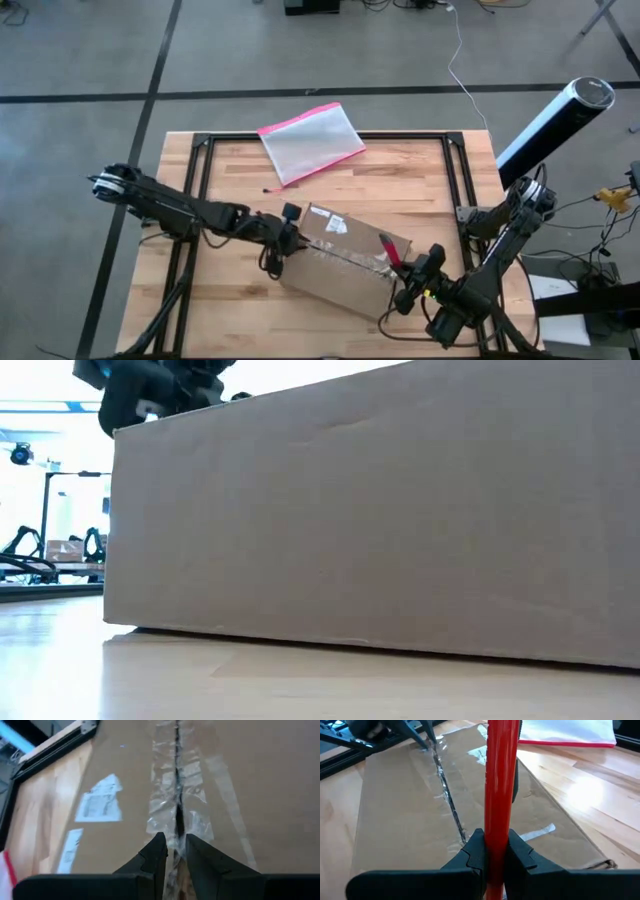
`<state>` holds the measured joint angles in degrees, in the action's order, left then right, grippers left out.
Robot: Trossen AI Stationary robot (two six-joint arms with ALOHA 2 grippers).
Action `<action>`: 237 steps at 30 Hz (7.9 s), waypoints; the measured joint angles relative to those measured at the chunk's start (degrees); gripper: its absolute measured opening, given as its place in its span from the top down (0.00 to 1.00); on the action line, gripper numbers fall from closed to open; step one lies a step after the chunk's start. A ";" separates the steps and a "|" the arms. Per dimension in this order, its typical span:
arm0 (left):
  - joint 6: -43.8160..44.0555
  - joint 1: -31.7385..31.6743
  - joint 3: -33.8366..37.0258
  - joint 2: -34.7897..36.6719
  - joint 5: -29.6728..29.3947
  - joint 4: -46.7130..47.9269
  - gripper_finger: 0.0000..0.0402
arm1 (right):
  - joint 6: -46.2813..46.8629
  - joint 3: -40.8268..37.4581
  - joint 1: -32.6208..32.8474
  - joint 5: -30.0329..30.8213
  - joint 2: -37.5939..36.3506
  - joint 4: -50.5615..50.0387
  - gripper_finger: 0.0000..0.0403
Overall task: Unpack boxes
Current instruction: Open the cardboard box using the box cutter
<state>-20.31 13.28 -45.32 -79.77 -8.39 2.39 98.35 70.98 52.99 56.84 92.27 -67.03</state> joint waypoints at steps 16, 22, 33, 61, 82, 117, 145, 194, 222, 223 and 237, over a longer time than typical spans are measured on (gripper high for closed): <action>7.55 -2.93 -0.02 1.79 -6.20 12.22 0.84 | -0.56 -0.09 -0.40 1.94 -0.02 -0.19 0.95; 10.27 -2.93 0.13 4.46 -7.55 14.78 0.84 | 4.17 -0.77 -2.98 8.64 1.77 -0.16 0.95; 12.33 -2.84 0.17 4.99 -7.44 14.91 0.84 | 9.74 -1.65 -7.62 10.05 6.14 -0.32 0.95; 14.10 -2.84 1.25 4.16 -7.10 13.97 0.84 | 9.03 -1.62 -12.08 10.16 6.13 -1.23 0.95; 16.32 -2.82 1.09 5.36 -7.14 20.37 0.84 | 4.71 -1.73 -13.43 3.79 6.58 -3.26 0.95; 16.37 -2.82 1.22 5.62 -7.12 20.07 0.84 | -47.51 4.96 -16.17 -6.77 3.43 21.45 0.95; 16.37 -2.82 1.22 5.62 -7.05 19.96 0.84 | -54.98 -3.21 -20.69 -11.73 3.50 31.21 0.95; 16.94 -2.73 1.22 5.58 -5.57 19.81 0.84 | -69.45 -1.60 -23.08 -14.38 3.06 41.99 0.95; 16.52 -2.58 1.22 5.58 -3.95 19.96 0.84 | -75.53 -18.73 -28.29 -15.12 2.89 74.88 0.95; 16.51 -2.58 1.22 5.58 -3.90 20.01 0.84 | -76.95 -18.80 -28.68 -15.26 2.91 76.49 0.95; 16.78 -2.55 1.22 5.60 -3.60 19.10 0.84 | -87.02 -18.75 -30.82 -18.34 2.78 89.01 0.95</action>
<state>-3.53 10.72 -44.10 -74.17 -11.99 21.49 11.34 52.23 22.17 38.50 95.05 21.98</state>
